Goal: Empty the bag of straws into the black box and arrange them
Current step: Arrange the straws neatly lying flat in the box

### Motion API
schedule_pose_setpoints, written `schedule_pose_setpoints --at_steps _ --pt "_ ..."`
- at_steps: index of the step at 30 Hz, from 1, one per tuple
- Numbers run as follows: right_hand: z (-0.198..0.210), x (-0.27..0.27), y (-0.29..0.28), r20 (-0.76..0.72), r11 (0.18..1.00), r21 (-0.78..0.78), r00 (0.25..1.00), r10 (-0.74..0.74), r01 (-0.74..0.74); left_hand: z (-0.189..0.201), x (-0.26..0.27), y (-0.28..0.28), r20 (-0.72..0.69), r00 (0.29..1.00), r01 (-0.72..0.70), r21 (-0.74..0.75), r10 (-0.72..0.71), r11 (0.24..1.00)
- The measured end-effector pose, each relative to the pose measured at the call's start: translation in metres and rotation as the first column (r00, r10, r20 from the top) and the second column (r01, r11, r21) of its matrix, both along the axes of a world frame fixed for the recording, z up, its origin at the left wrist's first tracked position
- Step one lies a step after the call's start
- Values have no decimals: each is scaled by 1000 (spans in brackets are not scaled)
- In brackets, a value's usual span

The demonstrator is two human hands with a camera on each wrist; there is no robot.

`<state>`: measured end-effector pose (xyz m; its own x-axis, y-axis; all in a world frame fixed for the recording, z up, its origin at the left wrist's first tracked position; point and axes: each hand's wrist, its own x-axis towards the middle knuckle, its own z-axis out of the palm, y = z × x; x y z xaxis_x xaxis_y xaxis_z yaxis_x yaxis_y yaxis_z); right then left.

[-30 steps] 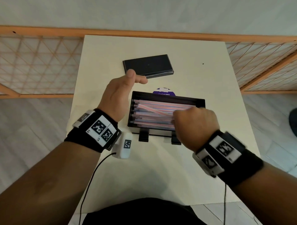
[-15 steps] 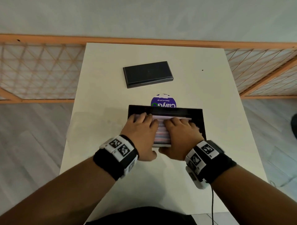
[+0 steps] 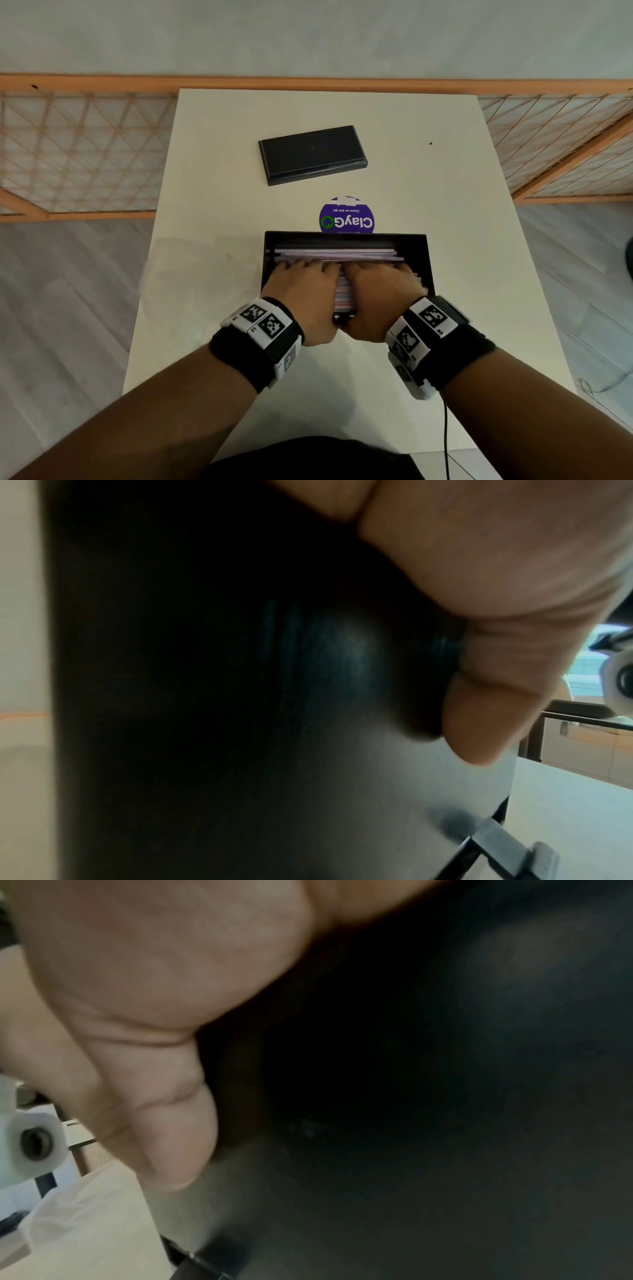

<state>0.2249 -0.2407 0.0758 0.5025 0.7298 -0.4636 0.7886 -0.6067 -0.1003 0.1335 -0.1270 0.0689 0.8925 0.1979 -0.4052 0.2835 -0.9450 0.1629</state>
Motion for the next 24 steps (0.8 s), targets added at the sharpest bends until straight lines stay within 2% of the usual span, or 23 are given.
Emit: schedule_pose_setpoints --at_steps 7,12,16,21,24 --pt "1 1 3 54 1000 -2 998 12 -12 0 3 1 29 999 16 31 -17 999" --pt "-5 4 3 -41 1000 -24 999 -13 12 -1 8 4 -85 996 1 -34 -4 999" --pt "4 7 6 -7 999 -44 1000 28 -28 5 9 3 -60 998 17 3 -16 1000" --pt "-2 6 7 -59 997 -73 998 24 -28 0 14 6 -134 991 4 -18 -6 1000" --pt "-1 7 7 -37 998 -59 999 28 -30 -2 14 4 -116 993 4 4 -4 1000"
